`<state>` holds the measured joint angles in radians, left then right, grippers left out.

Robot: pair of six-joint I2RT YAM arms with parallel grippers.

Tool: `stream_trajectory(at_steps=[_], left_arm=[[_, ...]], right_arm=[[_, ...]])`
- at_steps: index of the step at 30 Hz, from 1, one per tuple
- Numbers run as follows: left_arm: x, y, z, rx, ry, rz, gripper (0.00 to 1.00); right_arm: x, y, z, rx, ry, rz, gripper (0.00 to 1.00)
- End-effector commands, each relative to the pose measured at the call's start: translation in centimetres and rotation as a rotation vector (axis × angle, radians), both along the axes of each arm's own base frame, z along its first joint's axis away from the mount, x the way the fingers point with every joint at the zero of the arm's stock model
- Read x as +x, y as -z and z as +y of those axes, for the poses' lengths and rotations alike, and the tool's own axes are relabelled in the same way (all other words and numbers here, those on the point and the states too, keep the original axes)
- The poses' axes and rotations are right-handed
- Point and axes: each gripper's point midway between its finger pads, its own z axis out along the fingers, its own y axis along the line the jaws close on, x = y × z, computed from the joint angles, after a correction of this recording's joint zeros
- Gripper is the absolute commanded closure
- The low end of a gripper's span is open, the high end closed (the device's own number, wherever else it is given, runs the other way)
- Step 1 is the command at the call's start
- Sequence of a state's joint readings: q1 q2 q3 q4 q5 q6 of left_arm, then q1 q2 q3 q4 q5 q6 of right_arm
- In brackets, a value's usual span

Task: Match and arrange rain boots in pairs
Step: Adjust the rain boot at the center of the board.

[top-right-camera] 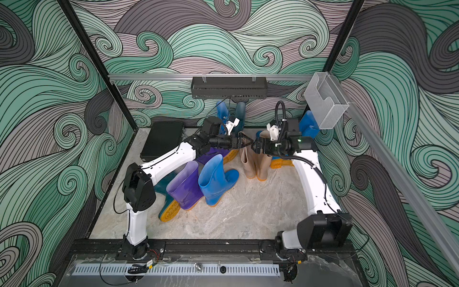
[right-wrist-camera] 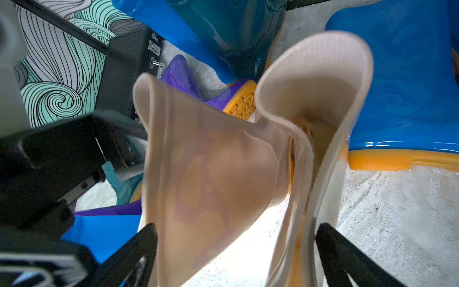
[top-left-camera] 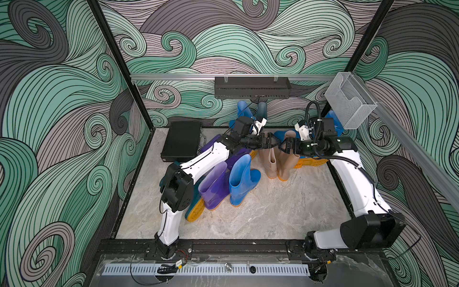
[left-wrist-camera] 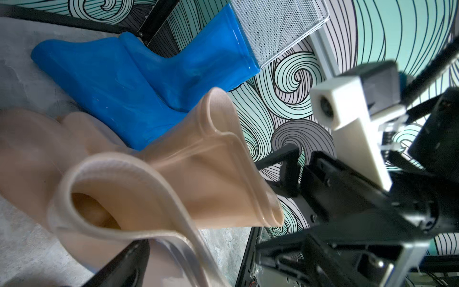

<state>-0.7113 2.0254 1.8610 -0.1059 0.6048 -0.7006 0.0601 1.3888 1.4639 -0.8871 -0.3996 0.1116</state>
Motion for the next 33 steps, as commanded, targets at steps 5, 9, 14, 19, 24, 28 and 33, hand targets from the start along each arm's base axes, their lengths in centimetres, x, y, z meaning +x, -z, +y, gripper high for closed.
stream_trajectory(at_steps=[5,9,14,19,24,28,33], left_arm=[[2.3,-1.4,-2.3,-0.090,-0.010,-0.002,0.04],[2.7,-0.7,-3.5,-0.112,-0.014,0.031,0.04],[2.9,-1.0,-4.7,-0.135,-0.020,0.041,0.04],[3.8,0.1,-4.5,-0.110,-0.097,0.092,0.04],[4.0,0.2,-4.5,-0.152,-0.136,0.121,0.04],[3.8,0.1,-4.4,-0.126,-0.128,0.107,0.04],[3.8,-0.5,-2.7,-0.051,-0.148,0.040,0.04]], right_arm=[[-0.6,-1.7,1.4,0.024,-0.094,-0.120,0.01],[0.0,-1.7,1.5,0.033,-0.076,-0.105,0.01],[0.4,0.6,2.1,-0.066,-0.069,-0.038,0.01],[1.0,0.7,0.9,-0.084,0.095,-0.041,0.01],[1.4,1.0,0.8,-0.044,0.170,-0.050,0.01],[1.4,2.8,0.6,-0.084,0.168,-0.016,0.16],[0.8,2.3,0.8,-0.081,0.132,-0.034,0.59]])
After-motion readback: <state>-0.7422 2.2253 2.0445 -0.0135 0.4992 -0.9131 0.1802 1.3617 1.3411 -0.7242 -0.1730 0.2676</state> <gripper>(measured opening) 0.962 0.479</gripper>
